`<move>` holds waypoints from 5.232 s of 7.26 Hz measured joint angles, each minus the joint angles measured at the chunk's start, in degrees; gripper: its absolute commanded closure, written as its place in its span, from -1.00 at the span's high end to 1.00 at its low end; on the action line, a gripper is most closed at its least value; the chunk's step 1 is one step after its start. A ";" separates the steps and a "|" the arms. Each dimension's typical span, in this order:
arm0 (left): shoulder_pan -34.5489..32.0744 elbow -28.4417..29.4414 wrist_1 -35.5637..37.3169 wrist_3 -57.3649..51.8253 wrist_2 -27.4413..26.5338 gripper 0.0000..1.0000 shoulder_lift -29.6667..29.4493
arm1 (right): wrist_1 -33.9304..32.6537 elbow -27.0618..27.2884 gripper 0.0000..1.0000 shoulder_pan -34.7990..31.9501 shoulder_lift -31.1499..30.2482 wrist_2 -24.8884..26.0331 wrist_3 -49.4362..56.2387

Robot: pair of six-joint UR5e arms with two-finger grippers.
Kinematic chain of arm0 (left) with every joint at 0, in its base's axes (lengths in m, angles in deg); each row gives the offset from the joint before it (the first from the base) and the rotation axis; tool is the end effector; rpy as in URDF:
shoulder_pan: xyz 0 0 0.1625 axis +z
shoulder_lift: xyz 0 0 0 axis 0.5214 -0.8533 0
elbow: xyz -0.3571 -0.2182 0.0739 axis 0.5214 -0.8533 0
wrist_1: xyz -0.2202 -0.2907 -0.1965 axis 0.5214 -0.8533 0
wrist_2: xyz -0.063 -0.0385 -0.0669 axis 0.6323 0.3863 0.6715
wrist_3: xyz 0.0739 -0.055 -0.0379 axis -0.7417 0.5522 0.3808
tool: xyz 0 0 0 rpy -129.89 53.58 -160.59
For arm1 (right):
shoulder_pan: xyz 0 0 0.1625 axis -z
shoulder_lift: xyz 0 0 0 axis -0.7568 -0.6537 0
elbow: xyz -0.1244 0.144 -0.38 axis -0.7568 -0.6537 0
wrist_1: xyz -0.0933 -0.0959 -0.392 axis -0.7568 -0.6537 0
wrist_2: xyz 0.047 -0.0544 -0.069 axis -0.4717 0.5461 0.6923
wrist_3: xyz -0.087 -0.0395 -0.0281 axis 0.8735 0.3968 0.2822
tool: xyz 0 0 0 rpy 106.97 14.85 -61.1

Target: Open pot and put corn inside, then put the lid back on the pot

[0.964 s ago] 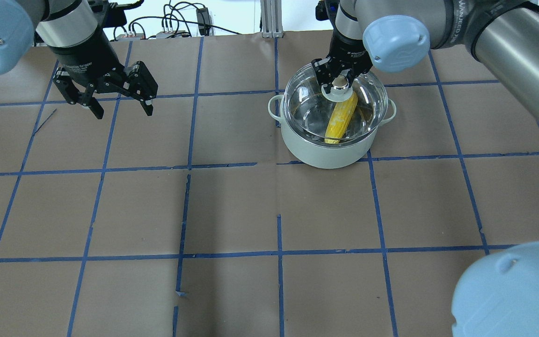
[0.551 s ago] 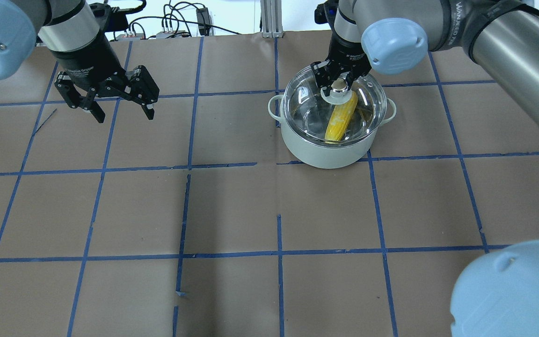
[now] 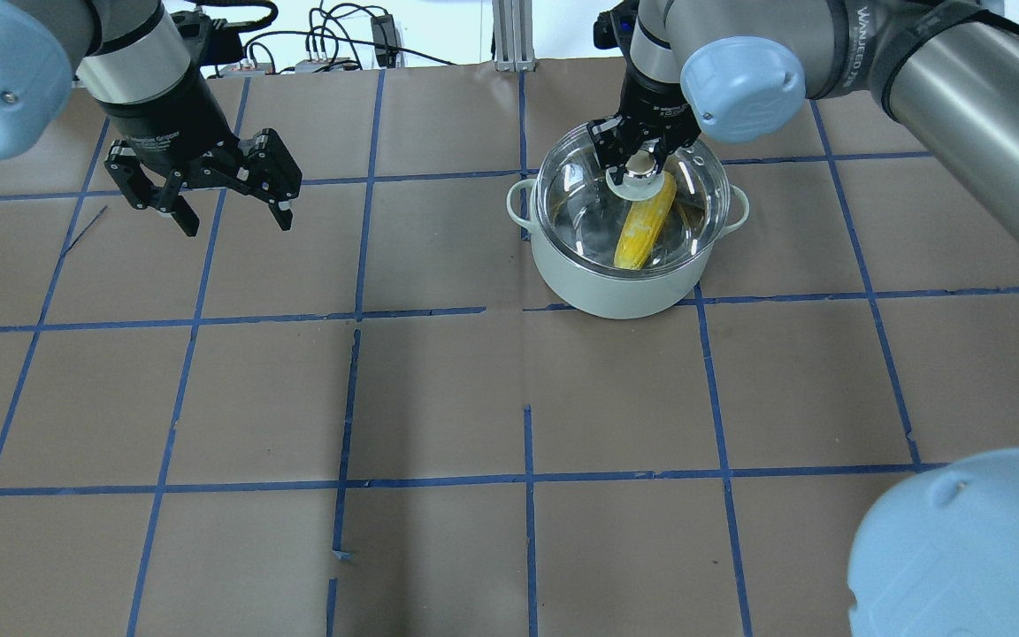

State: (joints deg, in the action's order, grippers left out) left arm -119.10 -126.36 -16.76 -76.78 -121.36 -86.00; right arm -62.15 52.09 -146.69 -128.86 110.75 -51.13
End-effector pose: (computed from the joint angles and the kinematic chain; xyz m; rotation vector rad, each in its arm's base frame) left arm -0.1111 -0.5282 0.4585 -0.0439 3.1310 0.1899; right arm 0.2223 -0.6361 0.3535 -0.4246 3.0721 -0.0743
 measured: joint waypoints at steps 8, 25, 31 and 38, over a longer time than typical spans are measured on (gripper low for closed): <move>-0.04 -0.15 0.25 -0.16 -0.01 1.00 -0.29 | 0.80 -0.05 -0.35 -0.55 -0.28 0.22 -0.08; -0.04 -0.03 0.34 -0.25 0.03 1.00 -0.78 | 1.81 0.80 1.00 0.29 -4.62 1.11 -0.85; -0.04 0.21 0.34 -0.23 0.02 1.00 -0.75 | 6.08 19.71 1.00 7.84 -31.38 1.12 0.81; -0.24 2.65 -0.12 -0.07 -0.23 1.00 1.17 | 13.19 10.06 0.99 7.38 -26.30 -0.02 -4.21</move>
State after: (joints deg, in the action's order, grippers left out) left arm -119.34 -123.71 -16.88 -76.85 -121.59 -84.84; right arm -48.95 62.15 -139.31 -155.16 110.73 -55.34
